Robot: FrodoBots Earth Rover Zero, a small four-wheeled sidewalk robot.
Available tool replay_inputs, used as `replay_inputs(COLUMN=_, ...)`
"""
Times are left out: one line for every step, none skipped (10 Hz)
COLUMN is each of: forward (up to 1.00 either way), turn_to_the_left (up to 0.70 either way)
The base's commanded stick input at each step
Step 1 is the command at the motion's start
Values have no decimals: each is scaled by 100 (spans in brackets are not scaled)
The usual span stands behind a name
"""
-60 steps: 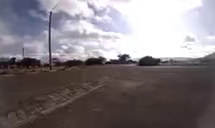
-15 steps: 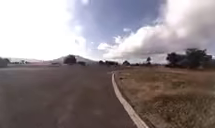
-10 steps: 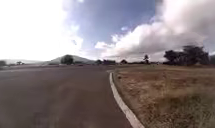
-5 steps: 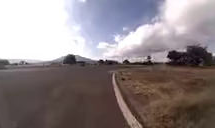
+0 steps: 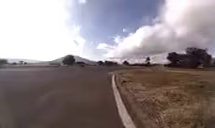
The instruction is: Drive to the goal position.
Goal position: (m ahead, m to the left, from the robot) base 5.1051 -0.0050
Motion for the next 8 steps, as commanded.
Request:
replay_inputs(forward=87, turn_to_the_left=0)
replay_inputs(forward=87, turn_to_the_left=0)
replay_inputs(forward=87, turn_to_the_left=0)
replay_inputs(forward=86, turn_to_the_left=0)
replay_inputs(forward=87, turn_to_the_left=0)
replay_inputs(forward=87, turn_to_the_left=0)
replay_inputs(forward=87, turn_to_the_left=0)
replay_inputs(forward=87, turn_to_the_left=0)
